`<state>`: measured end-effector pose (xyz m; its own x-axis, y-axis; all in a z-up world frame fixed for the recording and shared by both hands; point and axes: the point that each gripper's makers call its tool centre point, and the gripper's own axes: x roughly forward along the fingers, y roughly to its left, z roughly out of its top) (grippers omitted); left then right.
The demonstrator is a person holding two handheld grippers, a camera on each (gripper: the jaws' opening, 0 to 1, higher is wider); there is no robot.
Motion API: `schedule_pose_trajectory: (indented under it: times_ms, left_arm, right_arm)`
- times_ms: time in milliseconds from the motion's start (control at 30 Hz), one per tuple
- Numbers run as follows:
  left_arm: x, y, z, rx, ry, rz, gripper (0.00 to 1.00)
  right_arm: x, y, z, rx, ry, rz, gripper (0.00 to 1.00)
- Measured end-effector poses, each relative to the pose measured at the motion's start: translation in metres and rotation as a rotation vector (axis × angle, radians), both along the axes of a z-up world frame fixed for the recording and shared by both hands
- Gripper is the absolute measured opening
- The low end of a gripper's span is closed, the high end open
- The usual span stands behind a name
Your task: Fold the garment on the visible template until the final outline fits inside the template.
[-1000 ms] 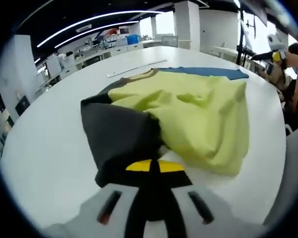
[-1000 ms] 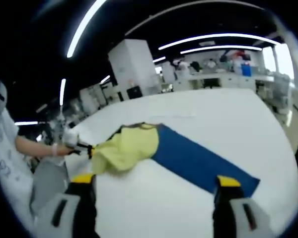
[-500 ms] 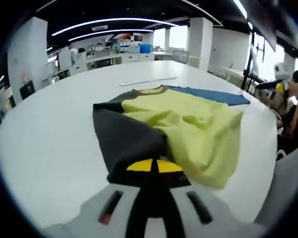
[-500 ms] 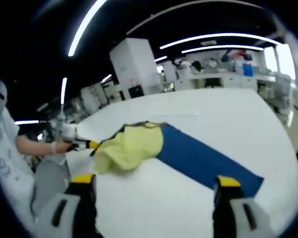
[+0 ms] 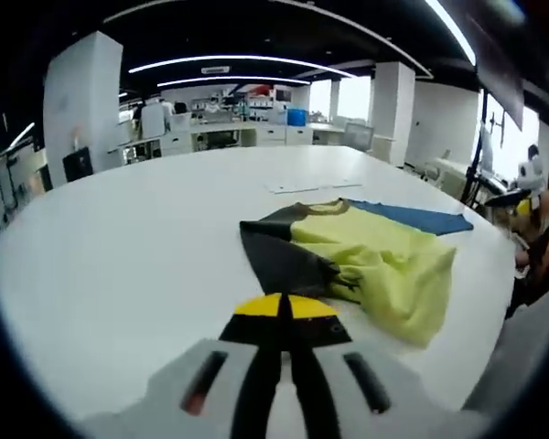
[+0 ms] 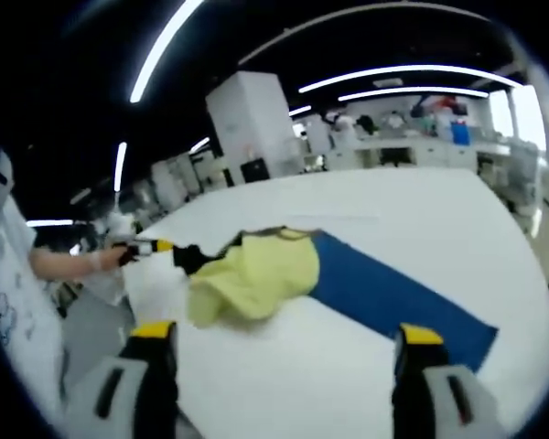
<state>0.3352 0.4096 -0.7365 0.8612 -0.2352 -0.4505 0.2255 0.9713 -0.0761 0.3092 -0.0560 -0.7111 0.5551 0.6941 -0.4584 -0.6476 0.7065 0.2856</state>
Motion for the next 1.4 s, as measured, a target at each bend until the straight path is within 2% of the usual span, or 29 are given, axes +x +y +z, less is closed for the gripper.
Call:
schedule_pose_trajectory:
  times_ms: [67,167,300,467,533,667,767,867,933,1000,1100,1133,1267,1400]
  left_arm:
    - [0.001,0.012,0.007,-0.012,-0.003,0.025,0.00]
    - [0.006,0.036,0.005,-0.031,0.003,0.053,0.00]
    - [0.009,0.061,0.003,-0.129,0.014,0.129,0.00]
    - [0.020,0.099,-0.001,-0.115,0.019,0.148,0.00]
    - [0.020,0.106,0.000,-0.097,0.023,0.140,0.00]
    - [0.036,0.134,-0.001,-0.091,0.019,0.135,0.00]
    - [0.036,0.140,0.003,-0.081,0.012,0.138,0.00]
    - [0.045,0.158,0.001,-0.063,0.010,0.125,0.00]
    - [0.045,0.162,-0.001,-0.036,0.014,0.116,0.00]
    - [0.051,0.177,-0.004,-0.022,0.011,0.107,0.00]
    - [0.051,0.188,-0.006,-0.022,0.010,0.109,0.00]
    - [0.053,0.195,-0.007,0.005,0.007,0.108,0.00]
    - [0.056,0.209,-0.006,-0.008,-0.006,0.118,0.00]
    - [0.062,0.223,-0.024,0.023,0.016,0.093,0.00]
  right_arm:
    - [-0.004,0.006,0.001,-0.003,0.002,-0.005,0.99]
    - [-0.009,0.015,0.004,0.001,0.012,-0.028,0.99]
    - [-0.022,0.031,0.009,-0.008,0.021,-0.037,0.99]
    - [-0.028,0.040,0.011,-0.020,0.030,-0.065,0.99]
    - [-0.027,0.043,0.013,-0.014,0.027,-0.083,0.99]
    - [-0.029,0.053,0.012,-0.020,0.029,-0.100,0.99]
    - [-0.031,0.058,0.009,-0.030,0.032,-0.109,0.99]
    - [-0.035,0.065,0.009,-0.027,0.033,-0.126,0.99]
    - [-0.037,0.067,0.008,-0.029,0.036,-0.135,0.99]
    - [-0.039,0.070,0.007,-0.036,0.037,-0.145,0.99]
    - [-0.042,0.073,0.008,-0.035,0.035,-0.165,0.99]
    - [-0.043,0.073,0.008,-0.035,0.035,-0.173,0.99]
    - [-0.049,0.079,0.007,-0.041,0.038,-0.192,0.99]
    - [-0.052,0.083,0.006,-0.044,0.042,-0.208,0.99]
